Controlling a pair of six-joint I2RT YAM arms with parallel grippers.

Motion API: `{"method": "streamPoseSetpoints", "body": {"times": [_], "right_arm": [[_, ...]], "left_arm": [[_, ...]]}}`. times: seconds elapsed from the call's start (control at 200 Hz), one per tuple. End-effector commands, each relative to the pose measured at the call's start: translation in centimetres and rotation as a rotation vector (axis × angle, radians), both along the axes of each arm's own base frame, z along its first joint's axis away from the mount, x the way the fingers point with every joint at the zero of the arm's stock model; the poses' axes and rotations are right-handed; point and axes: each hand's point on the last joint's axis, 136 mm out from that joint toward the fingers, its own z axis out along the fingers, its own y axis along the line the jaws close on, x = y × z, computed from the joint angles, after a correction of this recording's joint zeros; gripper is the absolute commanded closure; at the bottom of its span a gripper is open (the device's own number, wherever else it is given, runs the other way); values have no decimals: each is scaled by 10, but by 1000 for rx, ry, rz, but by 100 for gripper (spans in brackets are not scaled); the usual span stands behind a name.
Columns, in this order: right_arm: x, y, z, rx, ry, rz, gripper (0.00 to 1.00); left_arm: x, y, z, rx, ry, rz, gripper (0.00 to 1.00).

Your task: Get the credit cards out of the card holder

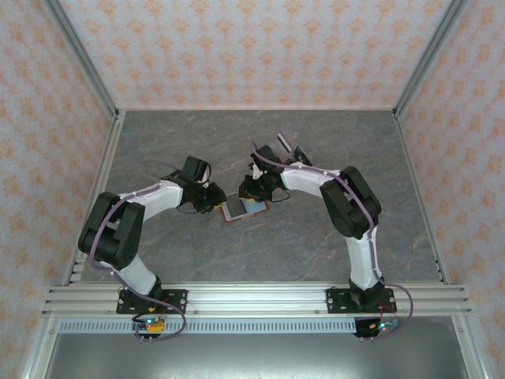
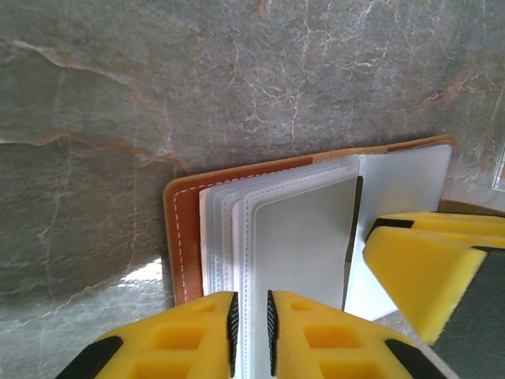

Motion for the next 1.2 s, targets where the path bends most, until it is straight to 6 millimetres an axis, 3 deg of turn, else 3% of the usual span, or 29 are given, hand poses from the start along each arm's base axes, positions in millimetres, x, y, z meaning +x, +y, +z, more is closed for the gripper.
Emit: {"method": "streamPoseSetpoints", "body": {"times": [0.0, 0.941, 1.196], "right_arm": [[-3, 1, -2, -14, 4, 26, 75], [-6, -7, -13, 124, 64, -37, 83], [-1, -3, 0, 187, 46, -44, 88]], "left_arm": [[2, -9, -5, -35, 2, -18, 80], [10, -10, -36, 25, 57, -97, 87], [10, -10, -39, 29, 67, -101, 88]]}}
